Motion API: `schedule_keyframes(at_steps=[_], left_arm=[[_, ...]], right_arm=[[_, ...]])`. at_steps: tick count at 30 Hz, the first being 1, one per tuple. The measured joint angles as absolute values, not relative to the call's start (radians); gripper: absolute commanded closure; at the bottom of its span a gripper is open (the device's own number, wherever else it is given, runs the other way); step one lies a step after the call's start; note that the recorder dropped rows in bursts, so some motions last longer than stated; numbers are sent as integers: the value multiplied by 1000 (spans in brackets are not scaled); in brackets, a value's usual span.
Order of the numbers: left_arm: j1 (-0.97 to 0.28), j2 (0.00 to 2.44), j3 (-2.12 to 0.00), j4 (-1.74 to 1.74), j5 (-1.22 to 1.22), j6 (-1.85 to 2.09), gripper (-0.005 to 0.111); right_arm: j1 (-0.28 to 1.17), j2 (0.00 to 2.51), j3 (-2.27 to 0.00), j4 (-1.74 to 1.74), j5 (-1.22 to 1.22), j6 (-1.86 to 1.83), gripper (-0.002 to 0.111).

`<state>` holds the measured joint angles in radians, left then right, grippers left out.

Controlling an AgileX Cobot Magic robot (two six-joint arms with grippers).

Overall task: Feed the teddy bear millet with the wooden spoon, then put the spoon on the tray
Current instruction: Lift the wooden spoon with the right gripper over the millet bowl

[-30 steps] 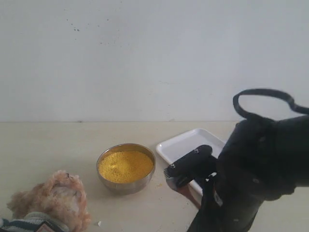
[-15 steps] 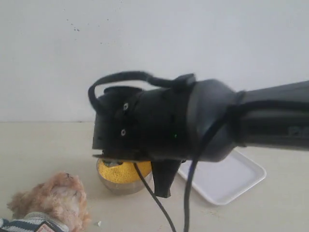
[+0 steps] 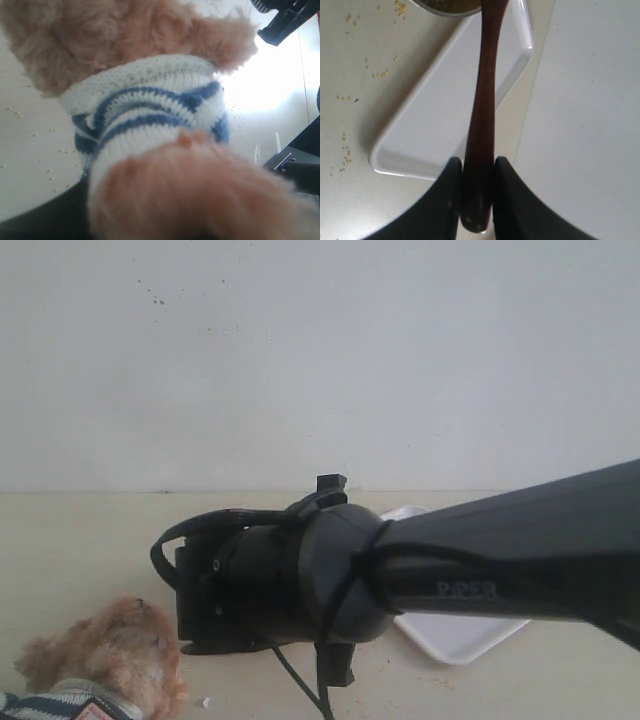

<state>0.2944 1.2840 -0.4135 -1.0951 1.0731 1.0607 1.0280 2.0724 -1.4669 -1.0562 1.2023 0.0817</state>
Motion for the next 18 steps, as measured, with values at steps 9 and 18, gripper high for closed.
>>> schedule_keyframes(at_steps=[9, 18], left_arm=[[294, 1284, -414, -1095, 1073, 1061, 103], [294, 1284, -414, -1095, 1073, 1061, 103]], right_arm=[[1028, 2140, -1541, -1057, 1203, 88, 108], [1028, 2194, -1590, -1036, 1212, 90, 108]])
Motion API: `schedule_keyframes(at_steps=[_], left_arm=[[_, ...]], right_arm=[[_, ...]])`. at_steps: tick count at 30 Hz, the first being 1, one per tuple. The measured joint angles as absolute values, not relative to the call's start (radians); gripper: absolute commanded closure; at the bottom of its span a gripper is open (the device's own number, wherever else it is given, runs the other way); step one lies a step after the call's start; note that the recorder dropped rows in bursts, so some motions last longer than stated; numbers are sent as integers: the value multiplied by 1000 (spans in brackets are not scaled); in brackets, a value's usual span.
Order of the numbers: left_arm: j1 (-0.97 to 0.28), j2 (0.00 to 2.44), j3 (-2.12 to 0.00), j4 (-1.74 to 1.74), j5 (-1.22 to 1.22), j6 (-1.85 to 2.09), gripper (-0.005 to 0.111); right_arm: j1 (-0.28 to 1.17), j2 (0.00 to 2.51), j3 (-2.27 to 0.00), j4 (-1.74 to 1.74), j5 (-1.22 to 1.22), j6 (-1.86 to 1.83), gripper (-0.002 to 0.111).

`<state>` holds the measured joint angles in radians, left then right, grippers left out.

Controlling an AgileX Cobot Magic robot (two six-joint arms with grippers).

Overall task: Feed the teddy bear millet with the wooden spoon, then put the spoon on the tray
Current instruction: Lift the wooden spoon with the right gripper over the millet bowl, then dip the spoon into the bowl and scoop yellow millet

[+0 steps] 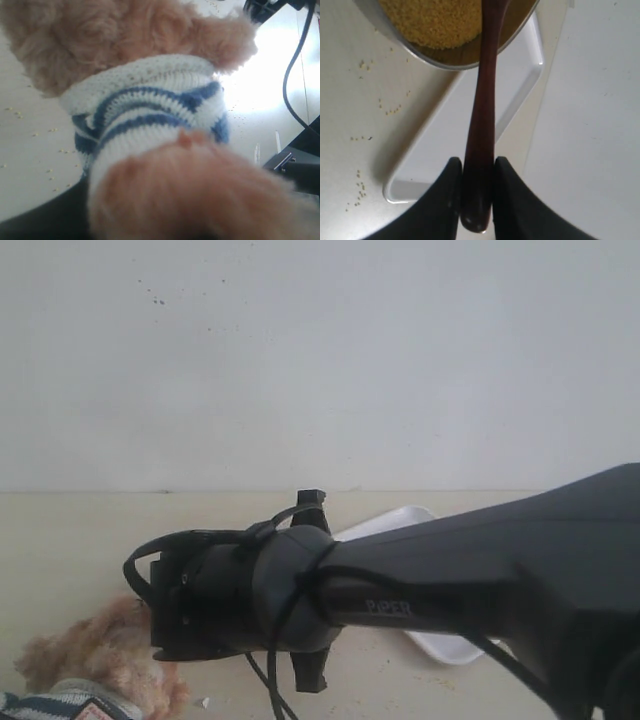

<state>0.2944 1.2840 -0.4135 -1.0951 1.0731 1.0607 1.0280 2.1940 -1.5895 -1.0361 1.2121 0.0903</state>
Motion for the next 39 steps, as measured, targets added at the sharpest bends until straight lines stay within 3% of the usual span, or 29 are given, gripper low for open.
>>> schedule_keyframes(at_steps=[19, 39], left_arm=[[294, 1284, -414, -1095, 1073, 1061, 103], [294, 1284, -414, -1095, 1073, 1061, 103]], right_arm=[[984, 2205, -1745, -692, 1215, 93, 108], [873, 2156, -1755, -420, 1215, 60, 108]])
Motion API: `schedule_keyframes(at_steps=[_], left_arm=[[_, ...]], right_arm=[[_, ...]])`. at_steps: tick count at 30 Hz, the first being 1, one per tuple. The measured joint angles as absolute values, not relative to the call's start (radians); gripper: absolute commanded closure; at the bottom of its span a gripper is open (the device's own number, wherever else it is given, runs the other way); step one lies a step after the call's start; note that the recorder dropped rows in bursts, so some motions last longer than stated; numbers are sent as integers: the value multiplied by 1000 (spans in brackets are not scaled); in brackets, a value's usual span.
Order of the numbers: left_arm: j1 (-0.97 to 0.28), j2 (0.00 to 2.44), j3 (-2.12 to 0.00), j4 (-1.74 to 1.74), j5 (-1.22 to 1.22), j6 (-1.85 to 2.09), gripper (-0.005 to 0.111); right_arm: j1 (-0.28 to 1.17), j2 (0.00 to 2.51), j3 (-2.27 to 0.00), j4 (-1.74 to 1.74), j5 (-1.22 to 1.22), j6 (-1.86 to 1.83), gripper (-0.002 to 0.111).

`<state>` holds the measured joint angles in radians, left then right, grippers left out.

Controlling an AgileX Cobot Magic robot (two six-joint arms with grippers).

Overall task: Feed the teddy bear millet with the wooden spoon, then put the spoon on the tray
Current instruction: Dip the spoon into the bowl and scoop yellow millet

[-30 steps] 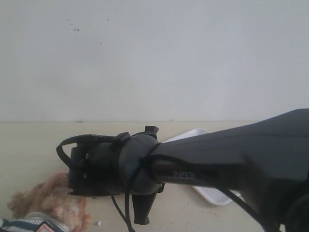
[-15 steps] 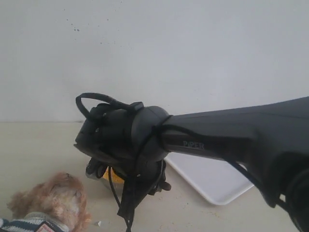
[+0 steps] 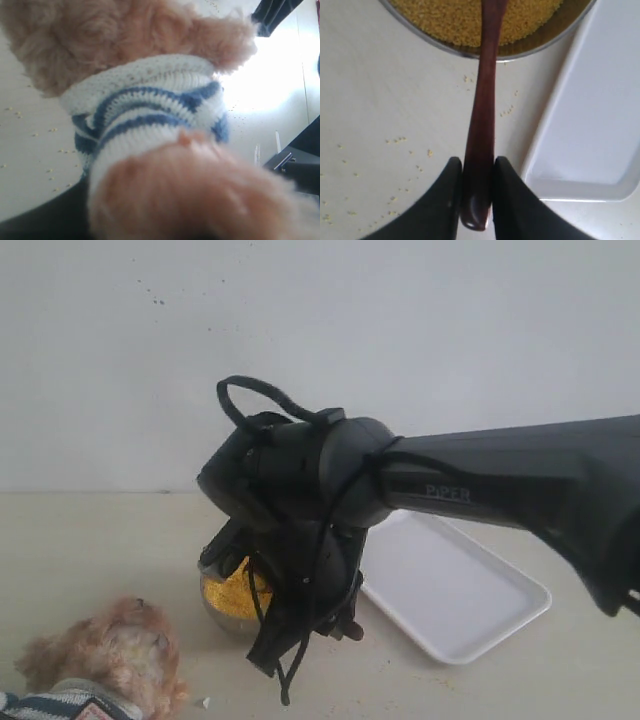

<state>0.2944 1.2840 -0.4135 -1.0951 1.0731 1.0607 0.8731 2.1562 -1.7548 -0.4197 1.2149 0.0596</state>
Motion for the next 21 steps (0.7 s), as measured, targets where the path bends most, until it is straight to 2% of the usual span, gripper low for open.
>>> schedule_keyframes(at_steps=[11, 18, 21], left_arm=[[294, 1284, -414, -1095, 1073, 1061, 103], [294, 1284, -414, -1095, 1073, 1061, 103], [294, 1284, -414, -1095, 1073, 1061, 103]], right_arm=[[778, 2027, -1755, -212, 1217, -6, 108], [768, 1953, -1750, -56, 1217, -39, 108], [768, 1901, -1683, -14, 1215, -53, 108]])
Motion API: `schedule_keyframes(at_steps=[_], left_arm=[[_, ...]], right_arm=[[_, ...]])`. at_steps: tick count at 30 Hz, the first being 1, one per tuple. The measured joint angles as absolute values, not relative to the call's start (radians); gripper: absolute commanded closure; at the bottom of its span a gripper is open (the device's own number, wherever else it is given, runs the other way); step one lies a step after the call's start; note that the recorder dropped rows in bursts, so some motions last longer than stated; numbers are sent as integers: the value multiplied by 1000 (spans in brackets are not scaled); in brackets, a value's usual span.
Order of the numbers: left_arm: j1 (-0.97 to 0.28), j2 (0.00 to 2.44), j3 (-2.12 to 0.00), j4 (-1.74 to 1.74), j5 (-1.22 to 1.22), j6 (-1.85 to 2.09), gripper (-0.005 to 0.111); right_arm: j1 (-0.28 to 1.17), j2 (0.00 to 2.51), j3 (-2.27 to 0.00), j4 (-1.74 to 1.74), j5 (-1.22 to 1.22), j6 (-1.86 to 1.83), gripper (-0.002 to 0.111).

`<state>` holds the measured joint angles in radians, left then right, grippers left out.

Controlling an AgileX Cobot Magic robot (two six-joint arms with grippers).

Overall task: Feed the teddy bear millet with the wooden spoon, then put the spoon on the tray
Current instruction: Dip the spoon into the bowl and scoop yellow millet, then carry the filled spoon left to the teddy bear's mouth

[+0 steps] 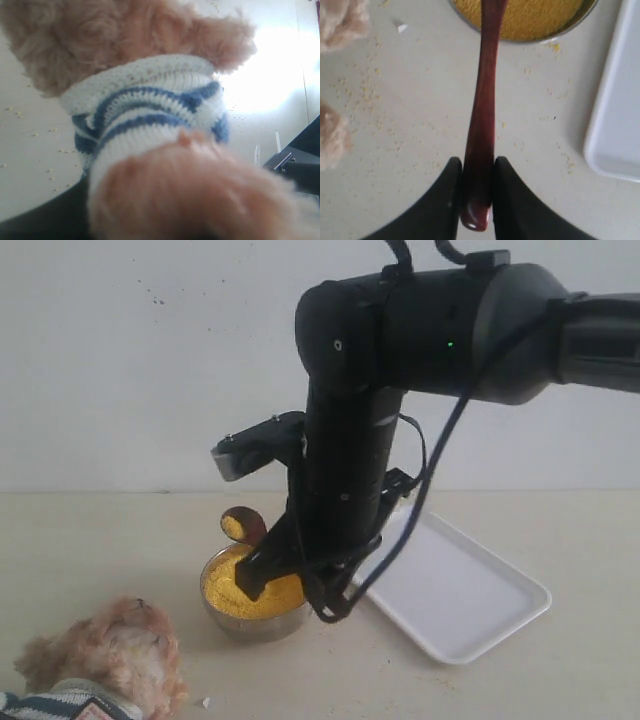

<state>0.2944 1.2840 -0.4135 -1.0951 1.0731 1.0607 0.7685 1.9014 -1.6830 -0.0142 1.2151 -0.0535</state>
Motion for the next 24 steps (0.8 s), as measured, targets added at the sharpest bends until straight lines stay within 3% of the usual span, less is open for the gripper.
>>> schedule_keyframes(at_steps=[13, 24], left_arm=[[294, 1284, -414, -1095, 1073, 1061, 103], [294, 1284, -414, -1095, 1073, 1061, 103]], right_arm=[[762, 1592, -1252, 115, 1224, -149, 108], [809, 1510, -1203, 210, 1224, -182, 108]])
